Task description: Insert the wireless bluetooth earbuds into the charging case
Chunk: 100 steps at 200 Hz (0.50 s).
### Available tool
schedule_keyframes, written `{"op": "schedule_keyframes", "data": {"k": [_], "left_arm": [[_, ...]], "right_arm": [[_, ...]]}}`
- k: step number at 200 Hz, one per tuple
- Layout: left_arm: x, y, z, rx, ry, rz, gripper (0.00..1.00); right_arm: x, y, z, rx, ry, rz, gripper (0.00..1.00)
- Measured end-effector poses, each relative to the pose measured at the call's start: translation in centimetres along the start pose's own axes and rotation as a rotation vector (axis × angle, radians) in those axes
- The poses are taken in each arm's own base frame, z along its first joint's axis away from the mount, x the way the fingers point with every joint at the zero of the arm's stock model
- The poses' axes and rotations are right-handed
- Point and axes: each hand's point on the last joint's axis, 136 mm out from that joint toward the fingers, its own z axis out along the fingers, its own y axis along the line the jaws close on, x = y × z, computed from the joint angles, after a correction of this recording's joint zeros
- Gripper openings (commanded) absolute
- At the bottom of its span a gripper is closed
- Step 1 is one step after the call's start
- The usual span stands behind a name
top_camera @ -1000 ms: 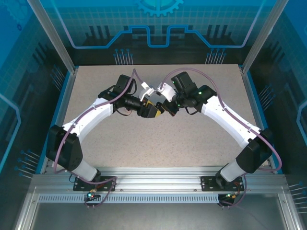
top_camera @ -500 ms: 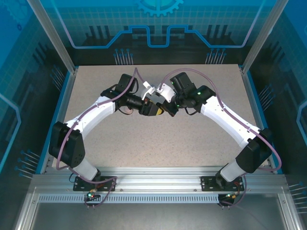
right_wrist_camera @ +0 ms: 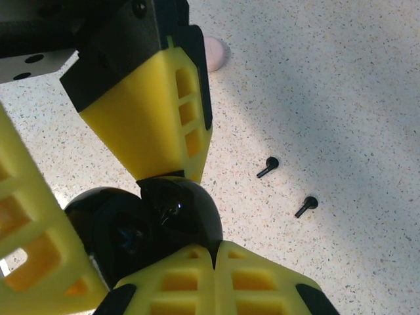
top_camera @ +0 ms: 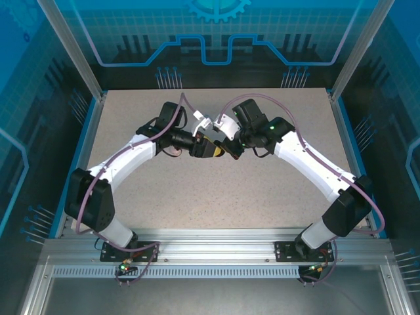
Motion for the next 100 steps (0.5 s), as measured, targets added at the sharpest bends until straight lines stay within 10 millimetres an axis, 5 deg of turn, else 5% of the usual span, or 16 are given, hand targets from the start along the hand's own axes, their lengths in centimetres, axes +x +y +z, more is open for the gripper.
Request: {"op": "schedule_keyframes", "data": {"k": [100], "left_arm": [[0.06,0.14,0.01,0.023,-0.030,-0.013,0.49]], "right_arm": [[0.12,-0.26,0.12,0.010,0.006,0.018,0.00]]}}
